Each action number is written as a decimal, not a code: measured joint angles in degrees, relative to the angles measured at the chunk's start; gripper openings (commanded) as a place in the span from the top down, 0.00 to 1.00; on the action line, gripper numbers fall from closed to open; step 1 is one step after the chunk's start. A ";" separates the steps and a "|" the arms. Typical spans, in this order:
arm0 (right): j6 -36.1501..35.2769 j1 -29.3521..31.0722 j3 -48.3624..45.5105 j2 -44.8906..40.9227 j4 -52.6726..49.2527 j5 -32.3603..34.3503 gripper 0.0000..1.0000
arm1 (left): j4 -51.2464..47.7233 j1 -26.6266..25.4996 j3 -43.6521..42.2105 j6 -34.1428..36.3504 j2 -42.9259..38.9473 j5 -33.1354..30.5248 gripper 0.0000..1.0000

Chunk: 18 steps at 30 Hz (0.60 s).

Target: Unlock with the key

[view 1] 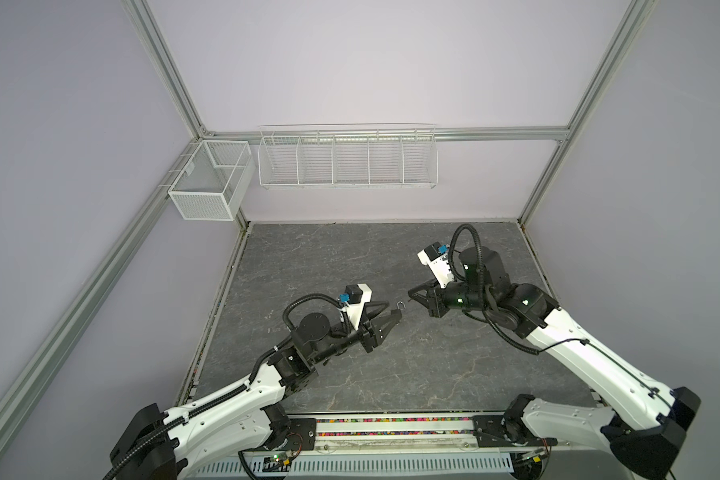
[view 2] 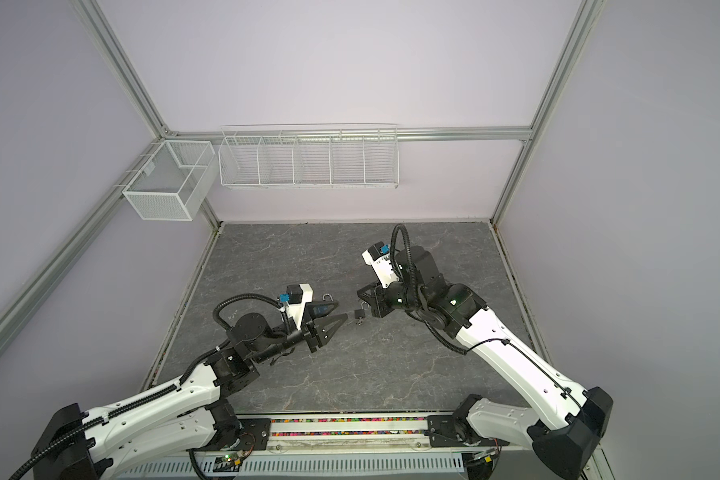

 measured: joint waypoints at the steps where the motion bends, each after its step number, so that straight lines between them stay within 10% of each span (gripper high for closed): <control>1: 1.86 0.02 -1.38 0.00 1.99 0.70 0.93 | 0.02 0.00 -0.24 -3.19 -0.13 -2.25 0.50; 18: 24.74 5.60 -13.29 1.16 28.81 10.47 0.93 | 7.67 0.00 -0.26 -32.61 1.44 -20.41 0.54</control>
